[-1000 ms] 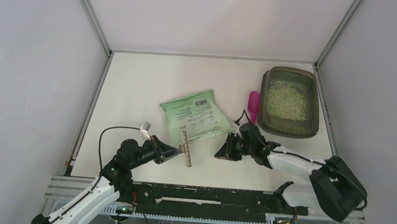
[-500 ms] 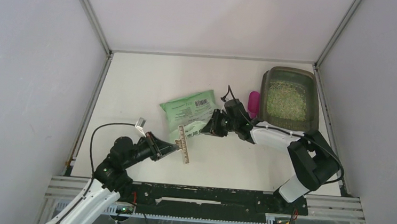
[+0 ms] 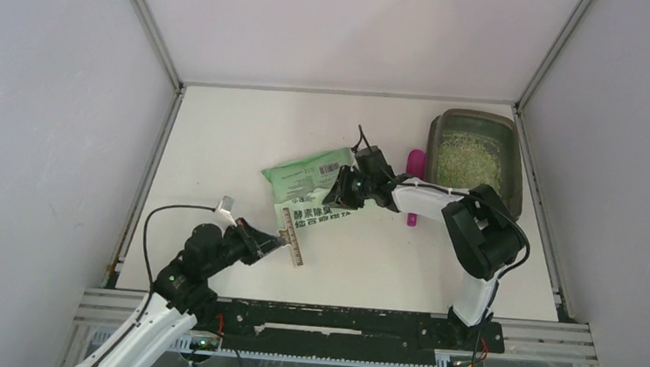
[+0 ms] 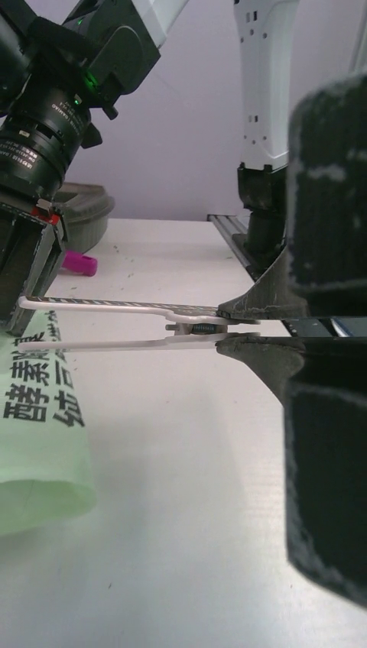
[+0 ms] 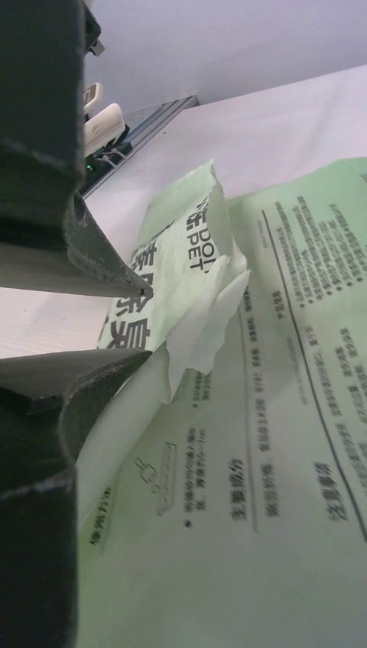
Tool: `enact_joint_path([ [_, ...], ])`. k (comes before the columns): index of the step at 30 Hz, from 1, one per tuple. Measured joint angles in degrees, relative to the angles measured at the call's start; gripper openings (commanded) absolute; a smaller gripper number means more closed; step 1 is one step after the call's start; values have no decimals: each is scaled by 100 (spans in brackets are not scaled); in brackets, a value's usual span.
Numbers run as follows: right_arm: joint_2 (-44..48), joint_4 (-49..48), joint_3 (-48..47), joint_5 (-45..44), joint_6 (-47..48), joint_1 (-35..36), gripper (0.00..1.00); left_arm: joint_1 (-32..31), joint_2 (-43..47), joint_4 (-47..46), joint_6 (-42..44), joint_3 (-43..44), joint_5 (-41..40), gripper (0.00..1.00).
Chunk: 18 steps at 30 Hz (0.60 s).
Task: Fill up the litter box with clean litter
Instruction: Adjust the cat litter bag at the center of the board.
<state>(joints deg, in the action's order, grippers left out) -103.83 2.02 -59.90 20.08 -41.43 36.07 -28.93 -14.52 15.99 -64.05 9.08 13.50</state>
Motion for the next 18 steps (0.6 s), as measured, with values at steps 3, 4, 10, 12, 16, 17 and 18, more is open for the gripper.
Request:
enact_joint_path([
  [3, -197, 48, -166, 31, 46, -81, 40, 9, -142, -35, 31, 0, -249, 0],
  [4, -240, 52, -188, 44, 61, -92, 40, 15, -271, -96, 57, 0, -302, 0],
  [10, -424, 90, -240, 170, 90, -188, 42, 50, -1504, -1056, 118, 0, -459, 0],
  [12, -459, 90, -240, 212, 90, -199, 42, 76, -1954, -1517, 149, 0, -481, 0],
  [16, -472, 96, -240, 304, 90, -225, 44, 177, -2787, -2302, 264, 0, -487, 0],
  [17, -472, 96, -243, 328, 90, -229, 45, 219, -2964, -2455, 297, 0, -485, 0],
  [18, -472, 101, -243, 354, 90, -232, 46, 264, -3108, -2577, 330, 0, -483, 0],
])
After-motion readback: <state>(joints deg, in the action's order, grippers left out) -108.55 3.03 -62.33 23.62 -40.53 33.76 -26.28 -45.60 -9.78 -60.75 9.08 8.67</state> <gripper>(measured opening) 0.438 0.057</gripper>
